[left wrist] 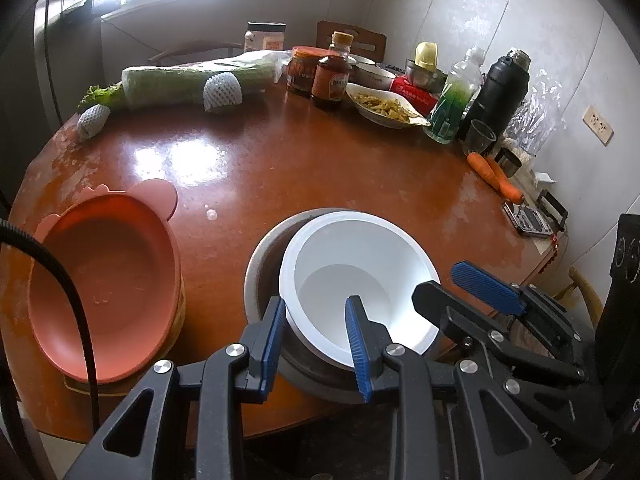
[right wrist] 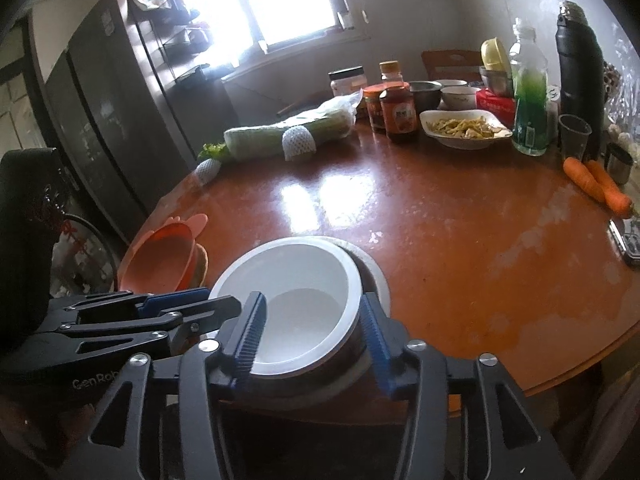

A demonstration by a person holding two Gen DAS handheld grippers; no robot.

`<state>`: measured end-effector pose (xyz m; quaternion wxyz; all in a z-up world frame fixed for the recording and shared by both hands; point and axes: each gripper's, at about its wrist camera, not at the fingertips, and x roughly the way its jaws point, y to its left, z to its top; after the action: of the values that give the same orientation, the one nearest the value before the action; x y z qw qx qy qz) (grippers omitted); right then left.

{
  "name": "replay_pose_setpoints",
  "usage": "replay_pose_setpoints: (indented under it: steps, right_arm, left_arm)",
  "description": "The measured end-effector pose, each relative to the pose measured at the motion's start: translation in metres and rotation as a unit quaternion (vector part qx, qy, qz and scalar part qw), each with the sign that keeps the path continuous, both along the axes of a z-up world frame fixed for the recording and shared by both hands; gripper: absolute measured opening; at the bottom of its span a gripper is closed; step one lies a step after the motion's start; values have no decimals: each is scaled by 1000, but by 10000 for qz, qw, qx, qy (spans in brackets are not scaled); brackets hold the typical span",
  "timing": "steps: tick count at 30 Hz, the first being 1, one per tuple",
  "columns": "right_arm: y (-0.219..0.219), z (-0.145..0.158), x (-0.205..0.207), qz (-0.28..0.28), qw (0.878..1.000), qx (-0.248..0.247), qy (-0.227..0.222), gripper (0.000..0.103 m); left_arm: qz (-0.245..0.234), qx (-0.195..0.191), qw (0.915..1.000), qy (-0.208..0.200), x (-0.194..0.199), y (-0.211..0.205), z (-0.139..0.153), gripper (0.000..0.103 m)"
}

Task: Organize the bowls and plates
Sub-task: 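Open the left tool to release the paper bowl, then grip the steel bowl rim with the left tool while the right tool grips the opposite rim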

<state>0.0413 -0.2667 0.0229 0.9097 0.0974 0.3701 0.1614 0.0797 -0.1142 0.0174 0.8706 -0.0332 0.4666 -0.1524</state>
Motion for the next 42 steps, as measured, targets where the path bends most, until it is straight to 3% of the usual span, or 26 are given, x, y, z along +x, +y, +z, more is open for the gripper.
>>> replay_pose_setpoints:
  steps: [5,14,22,32,42]
  right_arm:
    - [-4,2,0,-94,9999,-7,-46,73]
    - [-7,8,-4,-151,9997,-35,-188,75]
    - [-9,8,-2,-236,9993,-164,-228,77]
    - [-13,1,2,-312,9994,-145,-78,77]
    - [-11,-12,10,-235,9996,-121,118,77]
  left_arm:
    - [16,-47,10000,-76,-3,3,5,31]
    - [35,-33,9998,-178,-8,8,12,33]
    - [155,-145,9994,-257,-17,18,13,42]
    - [17,-442,9989,138,-13,18,-5,44]
    - [136,-632,9976,255,0,19,-11,46]
